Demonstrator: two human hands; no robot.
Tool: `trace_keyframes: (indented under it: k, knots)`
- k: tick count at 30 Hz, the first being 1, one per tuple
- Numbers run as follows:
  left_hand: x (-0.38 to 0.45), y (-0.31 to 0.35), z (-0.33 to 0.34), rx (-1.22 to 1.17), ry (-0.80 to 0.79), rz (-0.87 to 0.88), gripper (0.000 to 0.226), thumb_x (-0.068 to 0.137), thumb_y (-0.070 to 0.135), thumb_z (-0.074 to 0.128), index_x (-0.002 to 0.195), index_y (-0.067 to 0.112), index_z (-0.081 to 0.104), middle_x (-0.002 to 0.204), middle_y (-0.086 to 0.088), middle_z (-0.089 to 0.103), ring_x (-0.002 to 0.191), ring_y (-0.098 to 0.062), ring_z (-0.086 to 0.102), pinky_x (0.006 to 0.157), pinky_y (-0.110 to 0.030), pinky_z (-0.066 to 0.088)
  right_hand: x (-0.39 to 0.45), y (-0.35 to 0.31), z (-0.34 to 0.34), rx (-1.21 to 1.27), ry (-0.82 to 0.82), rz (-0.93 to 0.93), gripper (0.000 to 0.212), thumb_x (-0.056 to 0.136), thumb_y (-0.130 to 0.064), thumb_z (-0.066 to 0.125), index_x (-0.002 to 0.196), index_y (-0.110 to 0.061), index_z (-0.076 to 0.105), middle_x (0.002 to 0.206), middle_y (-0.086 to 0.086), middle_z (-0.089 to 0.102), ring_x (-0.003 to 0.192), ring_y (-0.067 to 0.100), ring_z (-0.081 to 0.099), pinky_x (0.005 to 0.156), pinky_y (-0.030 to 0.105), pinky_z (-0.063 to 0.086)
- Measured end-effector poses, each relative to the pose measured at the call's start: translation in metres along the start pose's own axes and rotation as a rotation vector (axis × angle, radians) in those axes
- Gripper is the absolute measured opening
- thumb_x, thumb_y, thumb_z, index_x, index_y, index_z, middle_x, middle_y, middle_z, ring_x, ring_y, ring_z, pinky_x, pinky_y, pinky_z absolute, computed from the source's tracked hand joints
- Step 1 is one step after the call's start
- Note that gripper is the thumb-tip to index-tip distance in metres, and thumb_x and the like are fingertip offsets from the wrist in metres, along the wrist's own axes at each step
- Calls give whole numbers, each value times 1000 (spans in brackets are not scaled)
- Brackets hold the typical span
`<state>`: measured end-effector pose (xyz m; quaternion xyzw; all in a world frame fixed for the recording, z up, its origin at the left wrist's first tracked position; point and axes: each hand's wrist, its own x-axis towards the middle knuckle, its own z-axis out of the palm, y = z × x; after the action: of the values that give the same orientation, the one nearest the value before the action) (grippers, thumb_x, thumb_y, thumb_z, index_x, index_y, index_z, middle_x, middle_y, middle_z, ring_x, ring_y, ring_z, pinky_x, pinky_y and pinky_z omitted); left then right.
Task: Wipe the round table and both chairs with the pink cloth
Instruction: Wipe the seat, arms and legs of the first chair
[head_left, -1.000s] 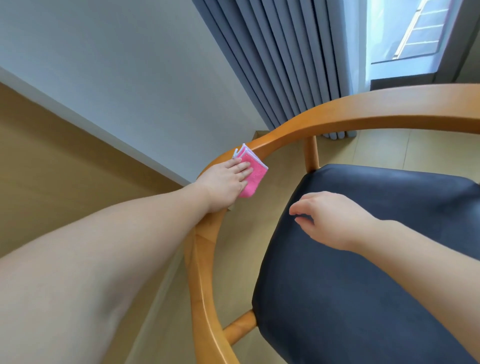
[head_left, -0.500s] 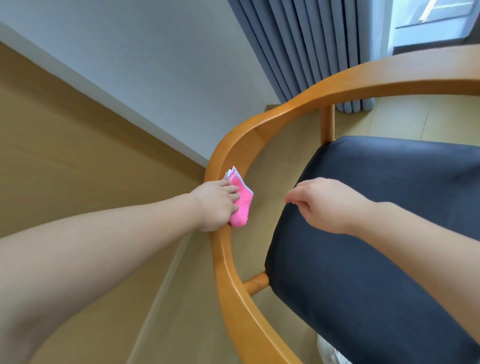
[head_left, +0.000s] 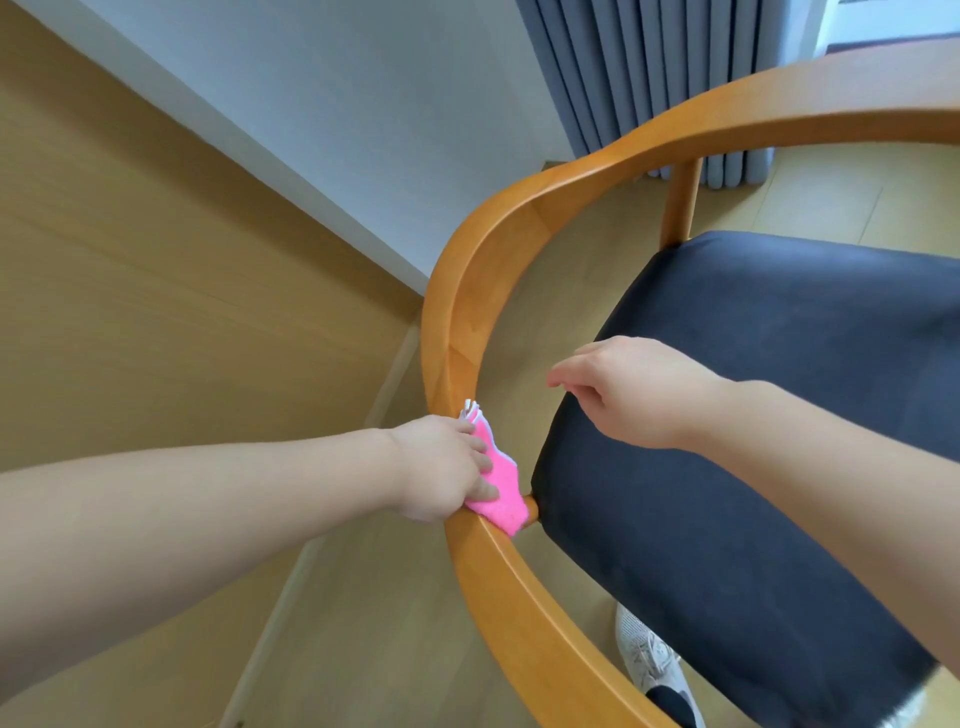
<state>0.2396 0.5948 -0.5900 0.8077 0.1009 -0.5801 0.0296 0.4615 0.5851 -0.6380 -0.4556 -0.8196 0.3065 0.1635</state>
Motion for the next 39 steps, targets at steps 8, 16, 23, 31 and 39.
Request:
trace_keyframes:
  k: [8, 16, 23, 31, 39]
  knots:
    - [8, -62, -25, 239, -16, -221, 51, 98, 31, 38, 148, 27, 32, 159, -9, 14, 147, -25, 5, 117, -42, -5, 7, 12, -10, -19, -3, 52, 45, 97, -10, 34, 134, -25, 54, 125, -4, 61, 117, 18, 53, 93, 33, 46]
    - [39, -113, -97, 338, -61, -484, 60, 95, 41, 25, 152, 20, 20, 161, -5, -1, 147, -20, -9, 118, -42, -11, 8, 39, -43, -47, 108, 134, 42, 98, -13, 34, 130, -27, 57, 113, -6, 63, 108, 17, 56, 85, 29, 46]
    - [52, -155, -139, 498, 140, -502, 57, 100, 33, 26, 153, 25, 6, 160, -4, -10, 146, -23, -15, 111, -43, -19, 0, 53, -58, -68, 150, 183, 39, 96, -15, 36, 125, -28, 59, 100, -10, 60, 97, 16, 56, 72, 26, 42]
    - [78, -164, -153, 538, 222, -499, 56, 101, 31, 23, 153, 24, 4, 160, -4, -10, 145, -24, -16, 112, -44, -17, -4, 59, -57, -70, 151, 224, 36, 97, -15, 37, 122, -24, 60, 107, -4, 64, 99, 18, 57, 81, 32, 48]
    - [72, -157, -131, 507, 221, -508, 54, 101, 30, 28, 152, 22, 12, 160, -5, -2, 146, -24, -11, 114, -43, -13, -4, 46, -44, -32, 92, 251, 44, 96, -10, 35, 131, -27, 56, 120, -6, 62, 114, 16, 53, 89, 28, 44]
